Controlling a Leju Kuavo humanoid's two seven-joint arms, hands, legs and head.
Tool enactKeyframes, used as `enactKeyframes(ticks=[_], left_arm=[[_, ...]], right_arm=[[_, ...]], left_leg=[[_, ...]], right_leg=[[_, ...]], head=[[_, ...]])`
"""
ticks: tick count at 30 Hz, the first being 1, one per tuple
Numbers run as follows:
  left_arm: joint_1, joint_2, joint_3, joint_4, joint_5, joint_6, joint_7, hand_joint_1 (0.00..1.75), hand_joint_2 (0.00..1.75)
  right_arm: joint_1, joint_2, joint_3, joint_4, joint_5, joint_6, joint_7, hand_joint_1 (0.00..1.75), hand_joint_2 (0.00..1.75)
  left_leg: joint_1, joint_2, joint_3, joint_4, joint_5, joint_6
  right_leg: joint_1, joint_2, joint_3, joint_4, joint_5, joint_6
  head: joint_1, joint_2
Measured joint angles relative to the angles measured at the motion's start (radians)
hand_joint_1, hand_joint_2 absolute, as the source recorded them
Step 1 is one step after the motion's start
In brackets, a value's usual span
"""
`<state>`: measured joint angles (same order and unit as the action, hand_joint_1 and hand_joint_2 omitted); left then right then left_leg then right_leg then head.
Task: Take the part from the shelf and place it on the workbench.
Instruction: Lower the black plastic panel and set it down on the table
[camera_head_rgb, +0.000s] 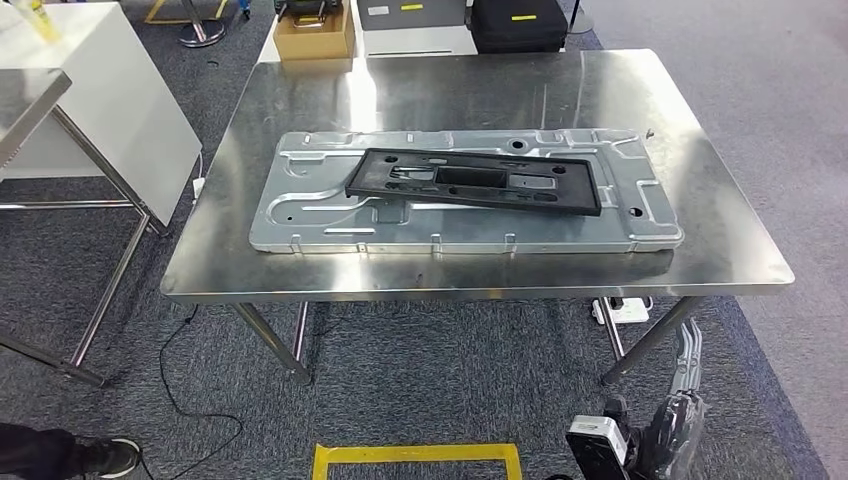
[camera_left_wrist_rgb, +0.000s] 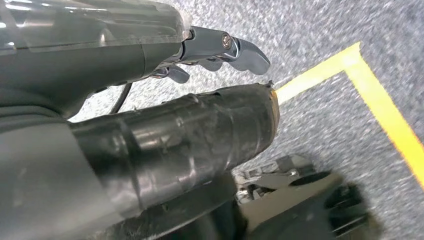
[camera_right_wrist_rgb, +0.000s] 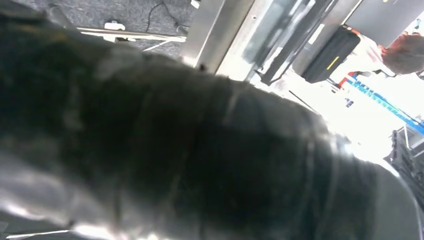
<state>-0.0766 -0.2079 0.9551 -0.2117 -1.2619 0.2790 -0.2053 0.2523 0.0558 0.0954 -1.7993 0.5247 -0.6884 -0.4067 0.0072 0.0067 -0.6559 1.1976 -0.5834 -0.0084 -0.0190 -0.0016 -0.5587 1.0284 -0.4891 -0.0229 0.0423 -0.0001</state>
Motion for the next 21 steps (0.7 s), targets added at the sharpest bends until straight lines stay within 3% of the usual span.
enactKeyframes(ticks=[1,2,3,4,6,8,11,12,13,15,16,17,18,19,21], left_arm=[[0.001,0.0,0.0,0.0,0.0,0.0,0.0,0.0,0.0],[0.001,0.0,0.0,0.0,0.0,0.0,0.001,0.0,0.0],[0.001,0.0,0.0,0.0,0.0,0.0,0.001,0.0,0.0],[0.0,0.0,0.0,0.0,0.0,0.0,0.002,0.0,0.0],[-0.001,0.0,0.0,0.0,0.0,0.0,0.002,0.0,0.0],[-0.004,0.0,0.0,0.0,0.0,0.0,0.002,0.0,0.0],[-0.004,0.0,0.0,0.0,0.0,0.0,0.002,0.0,0.0],[-0.003,0.0,0.0,0.0,0.0,0.0,0.002,0.0,0.0],[-0.003,0.0,0.0,0.0,0.0,0.0,0.002,0.0,0.0],[-0.004,-0.001,0.0,0.0,-0.001,-0.001,0.002,0.0,0.0],[-0.004,-0.001,0.0,0.0,-0.001,-0.001,0.002,0.0,0.0],[-0.004,-0.001,0.0,0.0,-0.001,-0.001,0.002,0.0,0.0],[-0.003,-0.001,0.0,0.0,-0.001,-0.001,0.003,0.0,0.0],[-0.003,-0.001,0.0,0.0,-0.001,-0.001,0.003,0.0,0.0],[-0.003,-0.001,0.0,0.0,-0.001,-0.002,0.003,0.0,0.0]], right_arm=[[0.001,0.001,-0.001,0.002,-0.003,0.0,0.0,0.0,0.0],[0.001,0.002,-0.002,0.004,-0.005,0.0,-0.001,0.0,0.0],[0.002,0.003,-0.004,0.006,-0.008,0.0,-0.002,0.0,0.0],[0.002,0.004,-0.006,0.008,-0.01,0.0,-0.003,0.0,0.0],[0.003,0.008,-0.01,0.01,-0.014,0.0,-0.008,0.0,0.0],[0.003,0.011,-0.014,0.01,-0.018,0.0,-0.012,0.0,0.0],[0.003,0.014,-0.019,0.01,-0.025,0.0,-0.018,0.0,0.0],[0.004,0.015,-0.021,0.01,-0.027,-0.001,-0.021,0.0,0.0],[0.005,0.016,-0.024,0.011,-0.028,-0.001,-0.023,0.0,0.0],[0.007,0.017,-0.028,0.011,-0.032,-0.001,-0.026,0.0,0.0],[0.008,0.017,-0.03,0.012,-0.034,0.0,-0.028,0.0,0.0],[0.009,0.017,-0.032,0.013,-0.036,0.0,-0.029,0.0,0.0],[0.009,0.018,-0.035,0.014,-0.038,0.0,-0.031,0.0,0.0],[0.01,0.018,-0.037,0.015,-0.04,0.0,-0.032,0.0,0.0],[0.009,0.018,-0.039,0.015,-0.041,0.0,-0.033,0.0,0.0]], left_leg=[[0.001,0.0,-0.016,0.059,-0.031,-0.003],[0.001,0.0,-0.019,0.095,-0.044,-0.004],[0.001,0.0,-0.005,0.094,-0.036,-0.003],[0.001,0.0,0.029,0.055,-0.013,-0.001],[-0.001,0.0,0.128,-0.09,0.035,0.009],[-0.006,-0.001,0.186,-0.188,0.051,0.017],[-0.009,0.002,0.183,-0.211,0.063,0.031],[-0.007,0.004,0.18,-0.217,0.073,0.038],[-0.004,0.006,0.174,-0.223,0.083,0.047],[-0.004,0.009,0.157,-0.225,0.1,0.057],[-0.004,0.01,0.146,-0.222,0.106,0.059],[-0.005,0.01,0.135,-0.218,0.112,0.058],[-0.005,0.01,0.124,-0.213,0.116,0.057],[-0.005,0.01,0.114,-0.206,0.119,0.055],[-0.005,0.009,0.096,-0.19,0.122,0.05]], right_leg=[[0.002,-0.001,-0.01,0.001,0.007,-0.001],[0.004,-0.001,-0.019,0.001,0.014,-0.001],[0.005,-0.001,-0.028,0.003,0.019,-0.001],[0.006,-0.001,-0.035,0.004,0.025,0.001],[0.007,-0.001,-0.045,0.007,0.034,0.006],[0.008,-0.001,-0.05,0.008,0.044,0.017],[0.006,-0.002,-0.052,0.007,0.057,0.035],[0.006,-0.002,-0.057,0.016,0.047,0.04],[0.005,0.0,-0.068,0.041,0.02,0.044],[0.004,0.001,-0.105,0.143,-0.067,0.049],[0.002,0.001,-0.122,0.204,-0.102,0.052],[0.002,0.001,-0.129,0.247,-0.117,0.055],[0.0,0.001,-0.12,0.257,-0.112,0.057],[-0.002,0.001,-0.092,0.23,-0.092,0.059],[-0.005,0.0,-0.002,0.101,-0.052,0.058]], head=[[0.0,0.0],[0.0,0.0],[0.0,0.0],[0.0,0.0],[0.0,0.0],[0.0,0.0],[0.001,0.0],[0.002,0.0],[0.002,0.0],[0.003,0.0],[0.003,0.0],[0.003,0.0],[0.003,0.0],[0.003,0.0],[0.003,0.0]])
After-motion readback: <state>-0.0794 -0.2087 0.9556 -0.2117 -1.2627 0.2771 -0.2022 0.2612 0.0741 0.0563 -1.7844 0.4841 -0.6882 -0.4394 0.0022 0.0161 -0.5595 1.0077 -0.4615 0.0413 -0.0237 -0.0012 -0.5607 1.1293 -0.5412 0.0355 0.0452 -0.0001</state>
